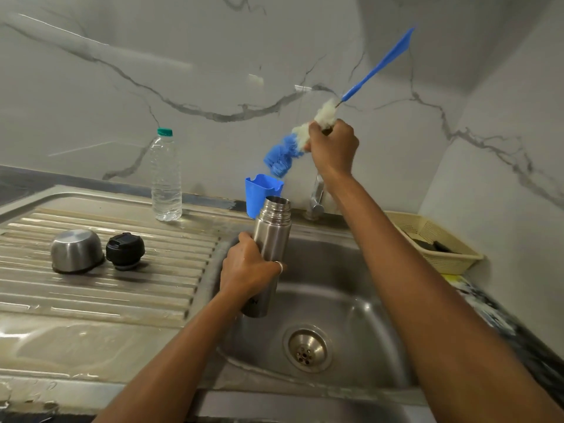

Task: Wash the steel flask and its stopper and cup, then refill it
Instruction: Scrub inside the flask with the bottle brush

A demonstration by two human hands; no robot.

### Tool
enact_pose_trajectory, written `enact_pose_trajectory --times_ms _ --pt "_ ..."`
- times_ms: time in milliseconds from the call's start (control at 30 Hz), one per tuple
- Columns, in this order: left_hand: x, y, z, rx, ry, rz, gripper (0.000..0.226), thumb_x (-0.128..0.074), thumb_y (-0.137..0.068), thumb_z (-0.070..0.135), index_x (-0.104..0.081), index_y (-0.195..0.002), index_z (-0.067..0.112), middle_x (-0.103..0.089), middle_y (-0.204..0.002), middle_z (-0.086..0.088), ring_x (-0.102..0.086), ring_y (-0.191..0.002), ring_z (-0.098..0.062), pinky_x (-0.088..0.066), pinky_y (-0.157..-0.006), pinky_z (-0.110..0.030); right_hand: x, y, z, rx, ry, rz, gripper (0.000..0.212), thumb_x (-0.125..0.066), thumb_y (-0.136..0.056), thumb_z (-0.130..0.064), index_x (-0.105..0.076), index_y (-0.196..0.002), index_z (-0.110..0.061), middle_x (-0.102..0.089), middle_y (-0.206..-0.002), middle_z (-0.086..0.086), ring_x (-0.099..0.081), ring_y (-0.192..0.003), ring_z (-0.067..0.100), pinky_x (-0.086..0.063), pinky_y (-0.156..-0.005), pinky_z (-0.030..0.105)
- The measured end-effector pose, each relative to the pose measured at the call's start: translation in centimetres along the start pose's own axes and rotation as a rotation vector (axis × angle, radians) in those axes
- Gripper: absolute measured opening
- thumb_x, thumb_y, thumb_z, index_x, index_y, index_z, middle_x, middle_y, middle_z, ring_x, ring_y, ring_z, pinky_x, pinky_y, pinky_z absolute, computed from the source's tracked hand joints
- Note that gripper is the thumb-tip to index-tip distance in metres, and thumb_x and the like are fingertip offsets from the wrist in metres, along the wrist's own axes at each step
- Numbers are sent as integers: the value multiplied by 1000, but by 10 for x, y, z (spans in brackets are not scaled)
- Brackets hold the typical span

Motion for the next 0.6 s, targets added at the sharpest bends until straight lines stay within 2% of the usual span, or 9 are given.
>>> enact_pose_trajectory --times_ms 133,267,367,467,600 --pt "4 3 1 -6 -11 7 61 -88 -72 32 -40 -108 19 -58 -102 -2 -58 -90 -22 -46 -74 -35 65 24 -33 70 -7 86 18 -66 -89 -29 -63 -79 -14 -72 -75 3 -71 -69 16 -60 -71 39" --pt "7 6 3 -10 -41 20 62 -87 -70 29 -44 -112 16 -55 -100 -3 -54 -88 -24 -45 -76 -36 117 39 -58 79 -25 102 18 -66 -88 -28 -66 -83 -11 -73 -78 3 -73 -66 13 -63 -67 36" --pt "7 8 6 -40 -65 28 65 -86 -68 28 -50 -121 14 -59 -103 -5 -55 -89 -25 -47 -77 -37 128 51 -62 59 11 56 20 -67 -87 -28 -69 -86 -9 -72 -78 2 -73 -68 13 -64 -67 37" --pt "5 8 6 -66 -101 22 57 -86 -67 29 -52 -111 15 -62 -101 -7 -60 -89 -27 -45 -72 -35 125 64 -54 24 54 15 19 -67 -86 -29 -68 -84 -10 -71 -76 0 -72 -69 14 -63 -69 39" --pt "4 8 6 -76 -129 22 55 -85 -67 28 -52 -108 17 -62 -100 -5 -58 -85 -23 -43 -69 -34 119 73 -36 -16 79 -20 23 -66 -85 -34 -68 -83 -11 -72 -77 1 -72 -71 17 -62 -72 43"
Point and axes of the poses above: each hand's wrist, its own y-axis away from the middle knuckle, its own x-axis out of the back of the hand, z = x × y, the point moved 8 cm from there along -y, towards the middle knuckle
